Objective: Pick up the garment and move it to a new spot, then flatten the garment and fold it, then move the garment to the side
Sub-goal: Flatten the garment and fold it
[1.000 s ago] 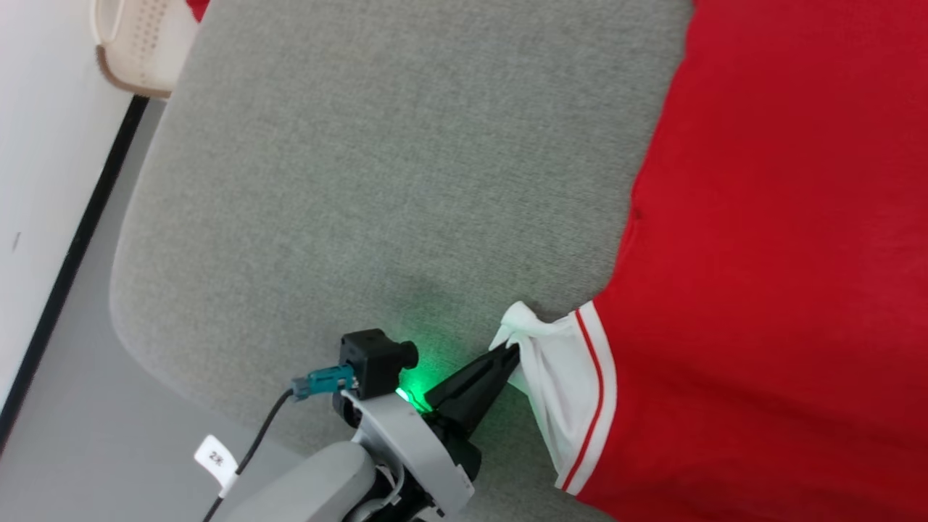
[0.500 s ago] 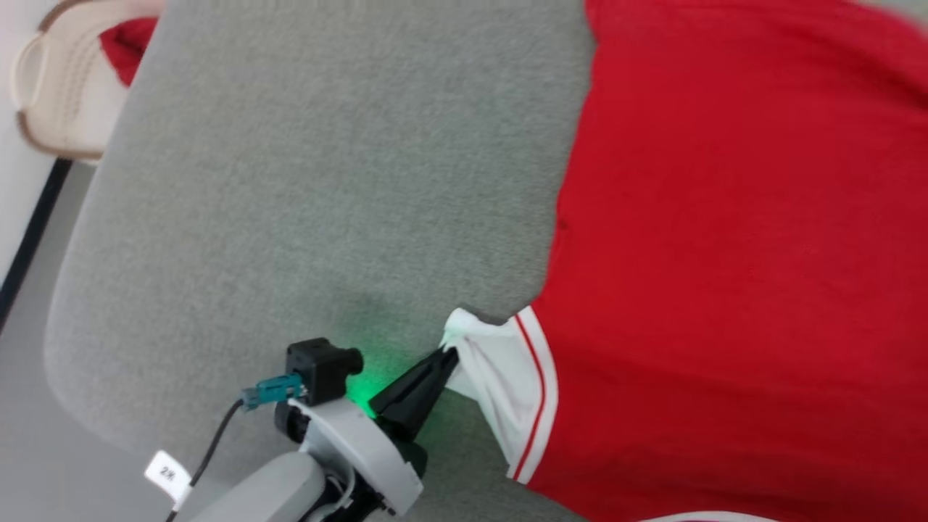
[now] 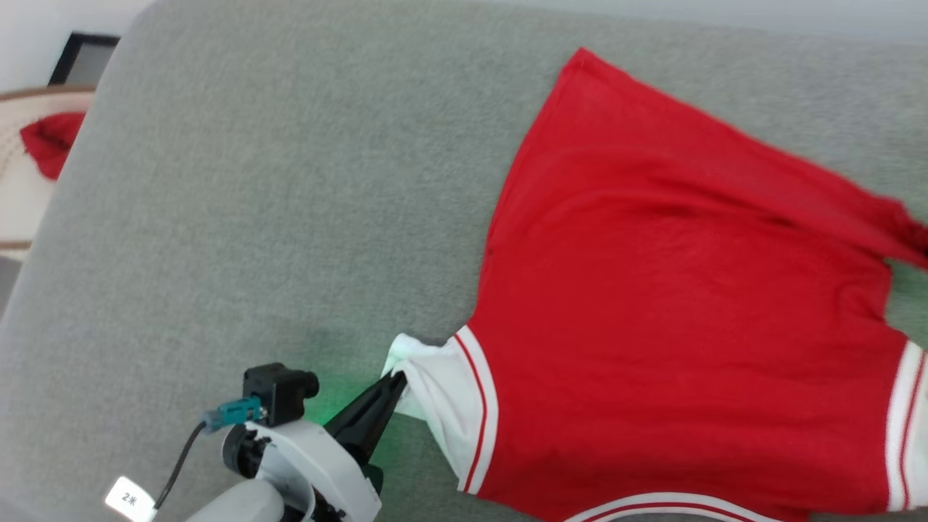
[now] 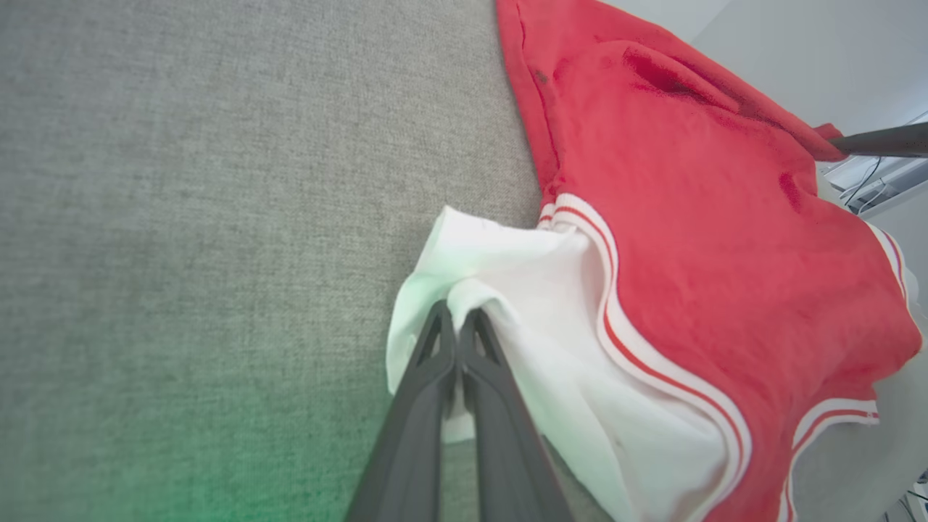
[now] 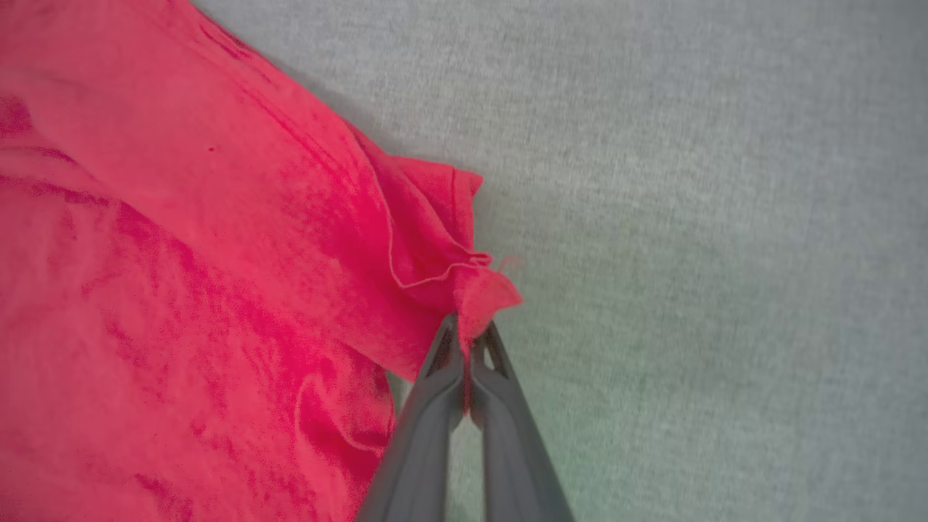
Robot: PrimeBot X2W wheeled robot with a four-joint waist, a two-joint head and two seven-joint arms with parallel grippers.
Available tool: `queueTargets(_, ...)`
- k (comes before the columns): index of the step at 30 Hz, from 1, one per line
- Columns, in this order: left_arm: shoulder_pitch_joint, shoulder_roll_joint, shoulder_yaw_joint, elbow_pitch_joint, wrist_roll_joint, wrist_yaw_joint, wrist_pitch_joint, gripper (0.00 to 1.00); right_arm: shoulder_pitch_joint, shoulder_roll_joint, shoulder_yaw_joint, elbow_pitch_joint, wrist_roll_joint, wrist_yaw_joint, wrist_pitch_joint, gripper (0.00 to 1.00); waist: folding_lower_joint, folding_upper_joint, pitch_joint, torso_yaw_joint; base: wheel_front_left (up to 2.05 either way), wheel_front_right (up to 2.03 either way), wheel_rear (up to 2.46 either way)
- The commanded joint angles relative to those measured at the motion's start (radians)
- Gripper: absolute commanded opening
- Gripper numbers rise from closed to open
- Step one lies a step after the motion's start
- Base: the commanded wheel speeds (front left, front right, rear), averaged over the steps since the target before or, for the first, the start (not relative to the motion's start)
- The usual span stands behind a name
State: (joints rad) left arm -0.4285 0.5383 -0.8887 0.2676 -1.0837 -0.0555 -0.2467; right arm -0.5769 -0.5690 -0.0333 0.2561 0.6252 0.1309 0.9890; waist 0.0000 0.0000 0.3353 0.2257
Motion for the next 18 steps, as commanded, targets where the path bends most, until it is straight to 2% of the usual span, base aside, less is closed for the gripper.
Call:
queueTargets(1, 0.013, 0.005, 0.003, -0.003, -0.006, 0.005, -0.001, 0.00, 0.030, 0.008, -0.011, -0.012, 0.012, 0.000, 0.006, 0.00, 0.0000, 0.0000, -0.047, -0.047, 0.00, 0.00, 0.00)
queueTargets(10, 0.065, 0.044, 0.012, -0.040, -0.020, 0.030, -0.001, 0.00, 0.285, 0.091, -0.119, -0.194, 0.009, 0.000, 0.016, 0.00, 0.0000, 0.0000, -0.096, -0.099, 0.00, 0.00, 0.00)
queueTargets(18, 0.089, 0.070, 0.019, -0.068, -0.027, 0.045, -0.003, 0.00, 0.443, 0.178, -0.184, -0.276, -0.002, 0.000, -0.023, 0.00, 0.0000, 0.0000, -0.107, -0.132, 0.00, 0.00, 0.00)
